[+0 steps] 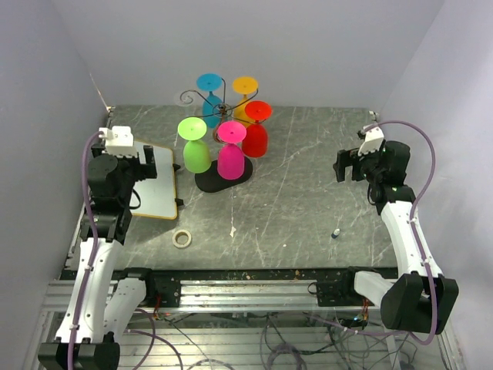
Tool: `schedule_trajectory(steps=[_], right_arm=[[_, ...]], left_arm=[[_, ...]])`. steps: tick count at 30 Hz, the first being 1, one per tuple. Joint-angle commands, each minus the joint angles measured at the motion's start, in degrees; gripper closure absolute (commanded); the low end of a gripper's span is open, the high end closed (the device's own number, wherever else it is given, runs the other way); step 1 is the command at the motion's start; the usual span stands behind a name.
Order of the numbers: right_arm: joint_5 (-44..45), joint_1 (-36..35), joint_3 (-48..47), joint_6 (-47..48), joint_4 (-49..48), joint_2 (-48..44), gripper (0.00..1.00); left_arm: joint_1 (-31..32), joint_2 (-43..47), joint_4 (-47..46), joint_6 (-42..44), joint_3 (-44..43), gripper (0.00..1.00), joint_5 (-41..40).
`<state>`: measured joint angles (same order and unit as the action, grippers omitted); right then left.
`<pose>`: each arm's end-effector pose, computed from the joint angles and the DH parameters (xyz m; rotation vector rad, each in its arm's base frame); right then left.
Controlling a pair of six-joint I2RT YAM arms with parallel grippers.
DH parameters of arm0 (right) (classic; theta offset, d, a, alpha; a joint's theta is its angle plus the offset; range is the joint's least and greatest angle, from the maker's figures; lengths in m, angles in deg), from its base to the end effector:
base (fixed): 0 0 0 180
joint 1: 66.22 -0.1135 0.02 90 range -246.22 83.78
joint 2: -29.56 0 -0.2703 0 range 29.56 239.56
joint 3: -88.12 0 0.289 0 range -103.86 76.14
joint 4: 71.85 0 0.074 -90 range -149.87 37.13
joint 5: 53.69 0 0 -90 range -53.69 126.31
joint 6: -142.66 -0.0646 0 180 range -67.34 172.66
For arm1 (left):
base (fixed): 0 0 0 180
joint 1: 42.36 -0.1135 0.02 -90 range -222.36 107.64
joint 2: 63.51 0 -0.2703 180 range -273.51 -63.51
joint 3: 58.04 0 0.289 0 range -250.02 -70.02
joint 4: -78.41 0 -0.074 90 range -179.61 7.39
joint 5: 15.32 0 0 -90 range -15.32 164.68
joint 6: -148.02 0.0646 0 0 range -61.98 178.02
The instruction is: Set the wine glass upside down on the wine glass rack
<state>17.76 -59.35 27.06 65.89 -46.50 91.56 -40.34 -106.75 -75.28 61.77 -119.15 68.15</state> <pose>0.3036 -0.0159 0.2875 -0.3129 1.9811 0.1045 0.2349 -0.0009 0.3671 0.0020 1.7186 0.1203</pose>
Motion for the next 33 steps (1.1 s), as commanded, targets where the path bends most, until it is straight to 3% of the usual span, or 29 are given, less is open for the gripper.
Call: schedule_trajectory(steps=[1, 7, 12, 17, 25, 33], right_arm=[[2.02, 0.42, -2.76, -7.03, -3.31, -1.23, 0.00], [5.95, 0.43, -4.11, -8.55, -4.71, -7.30, 0.00], [8.16, 0.42, -7.35, -6.42, -1.32, -7.67, 0.00], [8.34, 0.42, -6.71, -2.48, 3.40, -12.04, 0.00], [4.64, 0.42, -3.57, -1.69, 7.95, -19.17, 0.00], [5.89, 0.42, -2.49, -1.20, 10.43, -24.07, 0.00]], left_arm=[[-0.45, 0.85, -7.60, -5.44, 2.26, 0.00, 4.09], [-0.45, 0.29, -2.74, -4.26, -3.93, 0.00, 3.52], [-0.48, 0.27, 2.35, 0.81, -7.62, 0.00, 9.90], [-0.50, 3.01, 5.63, 1.76, -7.00, 0.00, 11.51], [-0.48, 6.99, 9.67, 1.07, -7.17, 0.01, 6.90], [-0.51, 11.38, 6.89, 0.54, -3.04, 0.00, 6.37]])
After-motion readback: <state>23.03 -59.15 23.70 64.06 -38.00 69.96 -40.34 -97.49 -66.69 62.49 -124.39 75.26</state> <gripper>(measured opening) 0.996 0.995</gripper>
